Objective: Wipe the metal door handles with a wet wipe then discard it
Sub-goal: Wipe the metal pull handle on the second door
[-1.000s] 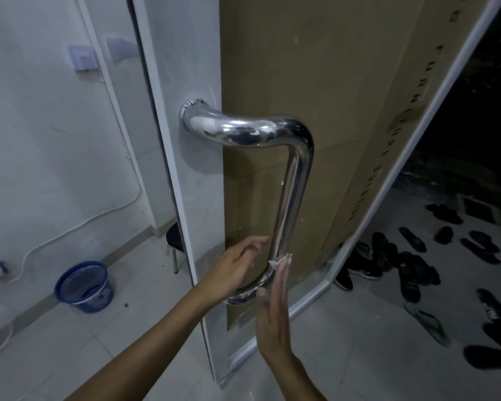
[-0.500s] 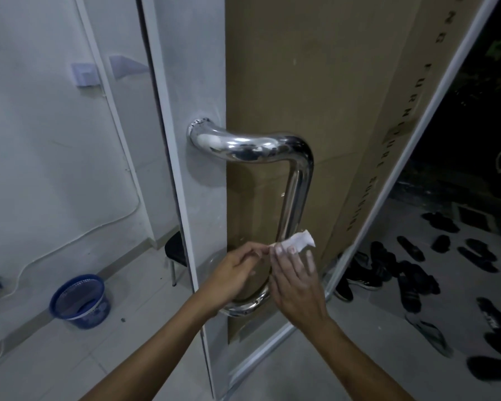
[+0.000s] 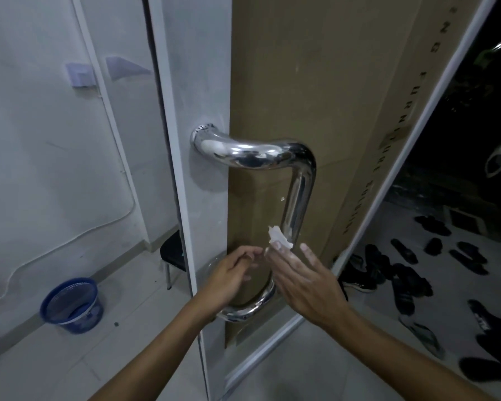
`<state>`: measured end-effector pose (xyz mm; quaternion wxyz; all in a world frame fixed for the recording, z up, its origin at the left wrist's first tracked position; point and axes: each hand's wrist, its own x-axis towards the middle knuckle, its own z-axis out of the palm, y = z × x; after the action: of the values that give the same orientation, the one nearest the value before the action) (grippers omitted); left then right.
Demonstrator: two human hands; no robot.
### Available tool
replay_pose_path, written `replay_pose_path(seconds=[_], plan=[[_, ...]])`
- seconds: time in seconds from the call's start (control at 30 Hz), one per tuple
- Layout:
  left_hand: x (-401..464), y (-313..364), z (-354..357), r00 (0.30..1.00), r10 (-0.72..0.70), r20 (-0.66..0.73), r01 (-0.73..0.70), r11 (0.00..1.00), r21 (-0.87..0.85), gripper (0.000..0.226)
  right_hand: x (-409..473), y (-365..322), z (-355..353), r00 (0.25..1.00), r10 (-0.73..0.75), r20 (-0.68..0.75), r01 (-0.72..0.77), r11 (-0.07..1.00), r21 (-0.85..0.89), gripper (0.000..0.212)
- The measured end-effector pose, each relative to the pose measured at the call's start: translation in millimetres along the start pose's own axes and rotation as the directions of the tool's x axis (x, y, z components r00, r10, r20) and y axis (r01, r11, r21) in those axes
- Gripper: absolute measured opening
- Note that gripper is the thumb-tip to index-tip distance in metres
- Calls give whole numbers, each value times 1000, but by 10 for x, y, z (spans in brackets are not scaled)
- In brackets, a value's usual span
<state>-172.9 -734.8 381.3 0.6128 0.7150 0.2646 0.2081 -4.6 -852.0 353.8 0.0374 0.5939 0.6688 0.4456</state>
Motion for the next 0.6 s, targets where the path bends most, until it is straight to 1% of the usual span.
replay_pose_path(seconds=[0.13, 0.27, 0.37, 0.47, 0.6], plan=[[-58, -137, 59, 998, -29, 56, 25, 998, 61, 29, -259, -298, 203, 996, 7, 93, -16, 996, 90, 52], [-123, -296, 74, 1000, -15, 23, 11, 986, 168, 26, -456, -627, 292, 975, 1, 224, -46, 980, 195, 47], [-192, -403, 24, 1000, -8, -1, 8, 973, 230, 25, -483, -802, 252, 956, 61, 287, -150, 942, 299, 48], [-275, -510, -52, 999, 10, -30, 0, 947, 321, 25, -412, -996, 142, 921, 159, 356, -306, 861, 407, 52], [-418, -622, -146, 995, 69, -76, -34, 919, 394, 27, -254, -1334, -40, 869, 320, 378, -492, 650, 580, 48]])
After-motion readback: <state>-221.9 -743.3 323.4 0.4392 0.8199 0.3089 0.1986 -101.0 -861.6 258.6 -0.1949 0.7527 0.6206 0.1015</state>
